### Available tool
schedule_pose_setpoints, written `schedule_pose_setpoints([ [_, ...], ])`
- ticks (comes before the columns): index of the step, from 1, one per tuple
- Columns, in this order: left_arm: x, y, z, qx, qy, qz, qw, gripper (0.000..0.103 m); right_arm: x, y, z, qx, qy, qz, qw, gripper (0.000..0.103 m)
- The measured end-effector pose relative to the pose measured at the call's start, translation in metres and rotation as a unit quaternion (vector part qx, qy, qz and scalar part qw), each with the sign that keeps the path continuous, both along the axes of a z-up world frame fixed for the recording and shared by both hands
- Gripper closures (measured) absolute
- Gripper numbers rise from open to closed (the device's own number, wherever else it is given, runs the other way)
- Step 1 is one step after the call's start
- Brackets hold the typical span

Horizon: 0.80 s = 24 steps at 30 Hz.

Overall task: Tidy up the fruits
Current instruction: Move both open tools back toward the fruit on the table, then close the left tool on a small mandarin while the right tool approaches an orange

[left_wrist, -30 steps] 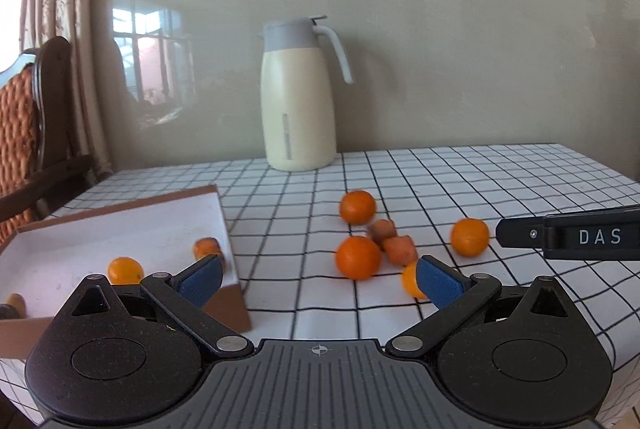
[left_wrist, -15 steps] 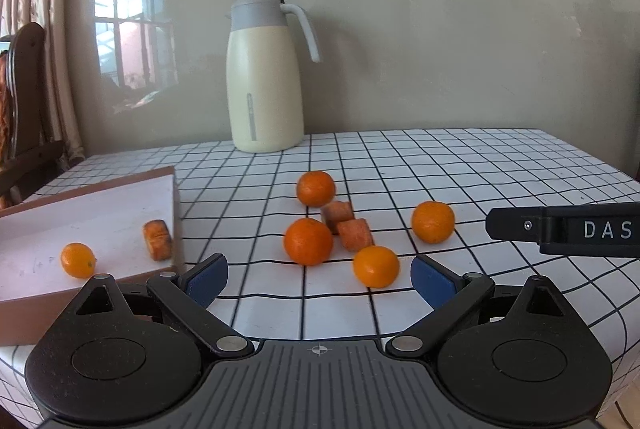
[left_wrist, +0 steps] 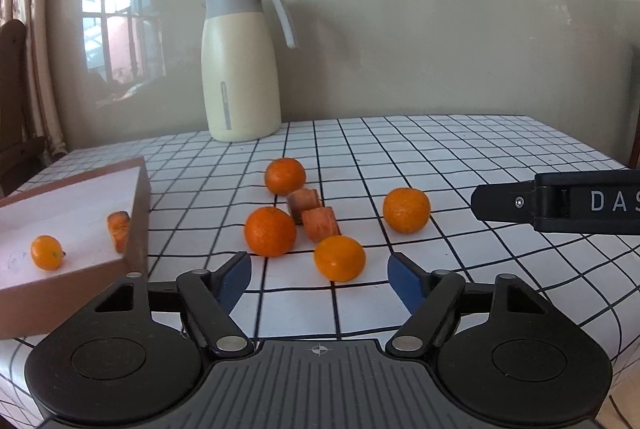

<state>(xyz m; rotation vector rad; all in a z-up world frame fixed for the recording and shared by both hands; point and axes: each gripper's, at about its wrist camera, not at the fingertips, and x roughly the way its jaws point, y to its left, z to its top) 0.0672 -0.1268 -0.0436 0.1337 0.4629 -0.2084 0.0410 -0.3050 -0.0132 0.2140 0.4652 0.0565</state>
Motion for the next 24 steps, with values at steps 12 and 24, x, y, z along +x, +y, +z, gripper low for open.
schedule_pose_setpoints([
  [12,0.018,-0.007,-0.010,-0.022,0.019,0.022,0.9993,0.052,0.006,0.001,-0.003,0.001,0.003,0.002,1.000,0.034],
  [24,0.024,-0.015,-0.017,-0.020,0.004,0.019,0.9996,0.068,0.031,0.010,-0.009,0.003,0.014,0.000,1.000,0.035],
])
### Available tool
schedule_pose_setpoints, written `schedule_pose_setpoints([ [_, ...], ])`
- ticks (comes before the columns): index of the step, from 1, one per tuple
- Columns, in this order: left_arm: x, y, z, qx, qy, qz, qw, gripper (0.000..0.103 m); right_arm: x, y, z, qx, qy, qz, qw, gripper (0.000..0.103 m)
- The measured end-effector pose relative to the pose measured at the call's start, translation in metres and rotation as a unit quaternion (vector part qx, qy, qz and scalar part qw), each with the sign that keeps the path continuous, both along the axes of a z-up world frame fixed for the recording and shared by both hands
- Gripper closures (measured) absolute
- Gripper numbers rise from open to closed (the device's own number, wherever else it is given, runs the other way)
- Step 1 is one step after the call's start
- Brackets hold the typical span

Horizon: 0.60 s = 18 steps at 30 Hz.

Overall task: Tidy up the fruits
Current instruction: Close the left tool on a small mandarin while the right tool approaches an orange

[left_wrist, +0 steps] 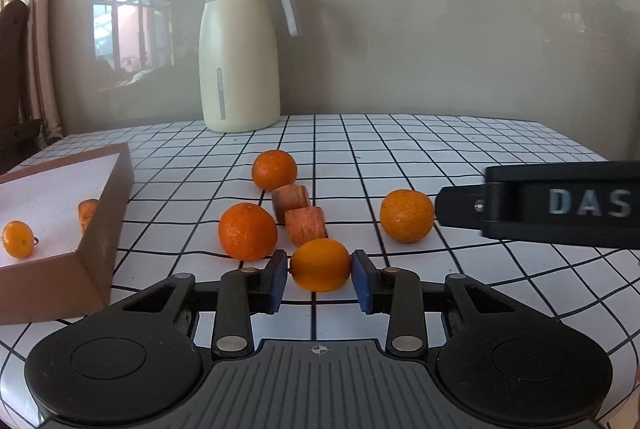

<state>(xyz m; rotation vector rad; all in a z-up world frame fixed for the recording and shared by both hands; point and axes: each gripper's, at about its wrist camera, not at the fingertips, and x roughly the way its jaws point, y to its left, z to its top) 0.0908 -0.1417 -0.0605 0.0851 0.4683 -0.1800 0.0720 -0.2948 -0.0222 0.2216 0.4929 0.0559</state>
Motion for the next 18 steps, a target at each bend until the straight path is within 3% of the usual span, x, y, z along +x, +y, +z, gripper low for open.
schedule_pose_setpoints([
  [8,0.003,0.015,0.001,-0.005,0.001,0.021,0.9998,0.068,0.024,0.014,-0.009,-0.011,0.018,-0.003,1.000,0.039],
  [18,0.005,0.026,0.002,-0.010,0.008,0.023,0.9997,0.068,0.049,0.015,-0.018,0.014,0.039,-0.015,0.999,0.044],
])
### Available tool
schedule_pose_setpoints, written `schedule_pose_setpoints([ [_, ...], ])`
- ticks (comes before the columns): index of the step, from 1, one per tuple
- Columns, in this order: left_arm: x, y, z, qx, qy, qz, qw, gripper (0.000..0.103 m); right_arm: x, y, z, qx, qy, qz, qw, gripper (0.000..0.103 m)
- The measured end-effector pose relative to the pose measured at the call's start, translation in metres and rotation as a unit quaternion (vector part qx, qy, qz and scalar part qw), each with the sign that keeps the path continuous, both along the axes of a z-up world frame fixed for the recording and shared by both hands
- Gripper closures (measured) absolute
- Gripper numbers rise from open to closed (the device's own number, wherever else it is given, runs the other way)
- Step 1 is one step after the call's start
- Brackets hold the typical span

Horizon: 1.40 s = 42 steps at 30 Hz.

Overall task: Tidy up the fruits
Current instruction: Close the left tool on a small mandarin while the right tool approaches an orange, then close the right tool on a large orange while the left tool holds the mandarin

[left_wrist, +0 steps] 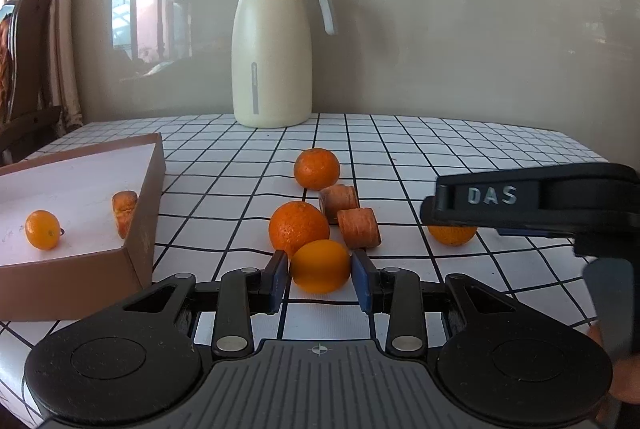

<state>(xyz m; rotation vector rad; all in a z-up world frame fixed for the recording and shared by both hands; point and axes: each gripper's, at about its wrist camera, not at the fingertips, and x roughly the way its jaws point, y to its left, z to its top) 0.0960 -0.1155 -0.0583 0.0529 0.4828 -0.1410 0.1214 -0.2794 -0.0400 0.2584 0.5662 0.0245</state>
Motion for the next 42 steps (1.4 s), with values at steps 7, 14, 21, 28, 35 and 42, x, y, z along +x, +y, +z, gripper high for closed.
schedule_pose_setpoints([
  [7,0.003,0.000,-0.003,-0.008,0.013,-0.005,0.9999,0.068,0.004,0.006,0.000,-0.009,0.005,0.011,1.000,0.066],
  [14,0.005,-0.003,-0.005,-0.002,0.009,-0.002,1.0000,0.068,-0.005,0.005,0.002,-0.013,0.001,0.023,1.000,0.074],
  [21,0.003,-0.002,-0.003,-0.007,0.011,-0.008,0.9999,0.068,-0.019,0.005,0.006,-0.022,-0.007,0.038,0.999,0.074],
  [28,-0.005,0.001,0.002,-0.012,0.005,-0.011,0.9999,0.068,-0.029,0.000,0.009,-0.023,-0.013,0.041,0.999,0.074],
  [35,-0.014,0.010,0.008,-0.009,0.000,-0.011,0.9999,0.068,-0.041,0.006,0.013,-0.030,-0.018,0.054,0.998,0.074],
  [42,-0.029,0.021,0.019,-0.004,-0.014,-0.016,0.9998,0.068,-0.053,0.018,0.019,-0.036,-0.026,0.072,0.996,0.074],
])
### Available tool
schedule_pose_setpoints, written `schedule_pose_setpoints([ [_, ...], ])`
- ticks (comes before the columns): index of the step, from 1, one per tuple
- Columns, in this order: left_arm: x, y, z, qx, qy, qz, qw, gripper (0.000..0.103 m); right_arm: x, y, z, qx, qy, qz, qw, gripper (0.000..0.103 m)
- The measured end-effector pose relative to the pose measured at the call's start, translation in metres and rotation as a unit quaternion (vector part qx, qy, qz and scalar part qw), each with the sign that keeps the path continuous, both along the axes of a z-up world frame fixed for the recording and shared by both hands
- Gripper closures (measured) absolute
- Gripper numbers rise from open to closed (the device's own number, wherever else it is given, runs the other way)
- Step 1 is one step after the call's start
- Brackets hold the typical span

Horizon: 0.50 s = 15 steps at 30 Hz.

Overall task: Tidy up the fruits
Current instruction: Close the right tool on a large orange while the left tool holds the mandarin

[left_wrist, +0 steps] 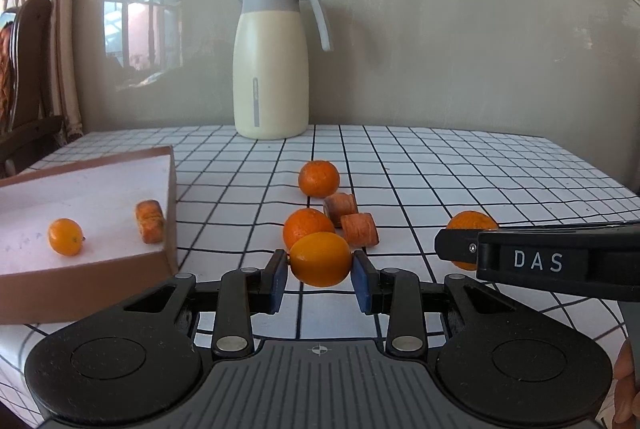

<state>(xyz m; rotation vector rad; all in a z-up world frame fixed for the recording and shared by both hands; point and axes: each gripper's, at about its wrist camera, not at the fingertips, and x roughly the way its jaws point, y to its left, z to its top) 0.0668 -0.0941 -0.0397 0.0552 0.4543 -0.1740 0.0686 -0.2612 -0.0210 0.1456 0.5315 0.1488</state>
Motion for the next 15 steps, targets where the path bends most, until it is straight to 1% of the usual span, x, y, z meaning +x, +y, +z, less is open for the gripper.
schedule_pose_setpoints([
  [10,-0.021,0.035,0.018,-0.004,-0.020,0.012,0.9997,0.068,-0.011,0.017,0.015,0.010,-0.027,0.024,0.999,0.074],
  [15,-0.030,0.055,0.025,-0.010,-0.029,0.029,0.9991,0.068,-0.011,0.034,0.020,0.014,-0.036,0.044,0.998,0.074],
])
